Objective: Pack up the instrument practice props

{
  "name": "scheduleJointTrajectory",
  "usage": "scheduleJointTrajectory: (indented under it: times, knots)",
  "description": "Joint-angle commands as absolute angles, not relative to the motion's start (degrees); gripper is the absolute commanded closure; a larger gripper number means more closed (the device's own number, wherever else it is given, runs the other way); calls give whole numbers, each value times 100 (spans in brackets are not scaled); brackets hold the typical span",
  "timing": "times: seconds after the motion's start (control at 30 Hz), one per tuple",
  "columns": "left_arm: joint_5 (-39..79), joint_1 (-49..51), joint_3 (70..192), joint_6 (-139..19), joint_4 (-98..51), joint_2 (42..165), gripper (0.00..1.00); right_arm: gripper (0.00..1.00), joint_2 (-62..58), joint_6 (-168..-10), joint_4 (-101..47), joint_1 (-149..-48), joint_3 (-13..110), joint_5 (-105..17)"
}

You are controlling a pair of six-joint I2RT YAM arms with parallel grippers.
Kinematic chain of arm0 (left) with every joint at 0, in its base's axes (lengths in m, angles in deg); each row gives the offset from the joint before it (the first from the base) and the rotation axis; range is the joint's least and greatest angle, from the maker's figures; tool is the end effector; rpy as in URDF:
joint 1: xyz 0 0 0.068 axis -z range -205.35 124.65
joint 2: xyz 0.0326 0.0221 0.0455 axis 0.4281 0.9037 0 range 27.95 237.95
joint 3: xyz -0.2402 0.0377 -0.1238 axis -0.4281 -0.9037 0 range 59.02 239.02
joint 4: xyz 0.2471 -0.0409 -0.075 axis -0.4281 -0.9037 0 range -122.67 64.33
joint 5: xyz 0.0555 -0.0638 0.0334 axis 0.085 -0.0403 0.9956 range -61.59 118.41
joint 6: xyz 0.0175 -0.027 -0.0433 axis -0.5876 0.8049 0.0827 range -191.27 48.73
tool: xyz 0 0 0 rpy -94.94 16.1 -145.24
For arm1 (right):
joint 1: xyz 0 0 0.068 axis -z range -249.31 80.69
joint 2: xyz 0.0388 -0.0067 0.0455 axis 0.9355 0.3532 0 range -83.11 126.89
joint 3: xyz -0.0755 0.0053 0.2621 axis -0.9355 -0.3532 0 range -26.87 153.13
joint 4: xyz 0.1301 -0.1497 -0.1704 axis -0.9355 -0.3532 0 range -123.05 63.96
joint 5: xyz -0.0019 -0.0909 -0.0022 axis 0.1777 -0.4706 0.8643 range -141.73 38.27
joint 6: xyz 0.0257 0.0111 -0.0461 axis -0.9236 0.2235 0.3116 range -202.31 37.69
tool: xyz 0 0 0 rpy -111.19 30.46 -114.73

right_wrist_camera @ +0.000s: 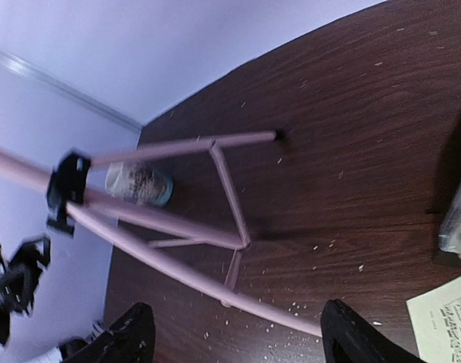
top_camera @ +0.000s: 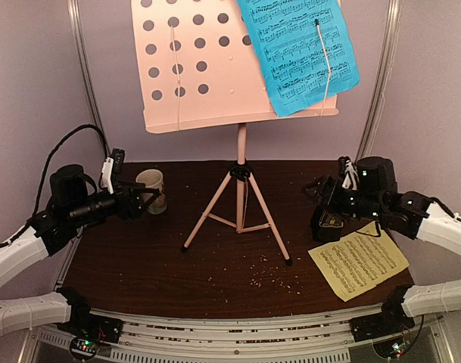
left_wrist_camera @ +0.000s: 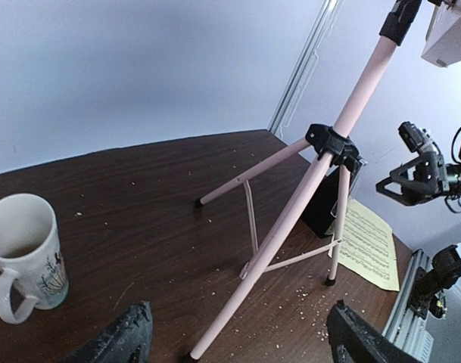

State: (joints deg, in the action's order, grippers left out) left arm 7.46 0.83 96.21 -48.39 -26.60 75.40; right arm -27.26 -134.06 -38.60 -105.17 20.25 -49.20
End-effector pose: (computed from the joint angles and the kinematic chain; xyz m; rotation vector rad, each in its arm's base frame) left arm 0.1725 -0.0988 0.3026 0.3305 1.8210 -0.9319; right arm 0.1816 0.1333 0.3143 0.2581 2.0776 1.0236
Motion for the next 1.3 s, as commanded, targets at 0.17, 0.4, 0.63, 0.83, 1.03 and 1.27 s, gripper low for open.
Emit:
scheduleJointTrajectory:
  times: [0.17,0.4,0.63,0.83,1.03,1.27]
  knots:
    - [114,41,9410,-4391,-2287,7513,17,27,-1535,-10706,-1433,-11823,1446,-4909]
    - [132,43,9454,-4448,-2445,7511,17,34,-862,-9609,-1395,-11874,1855,-5095]
    - [127,34,9355,-4309,-2287,7533,17,50,-349,-9082,-1485,-11932,2444,-5204]
    - [134,40,9302,-4273,-2282,7494,17,70,32,-8917,-1464,-11931,2773,-5139]
    - [160,40,9339,-4376,-2440,7445,17,86,108,-8960,-1277,-11947,2759,-5102]
    - [161,40,9374,-4427,-2463,7484,17,97,122,-9016,-1226,-12138,2763,-5557]
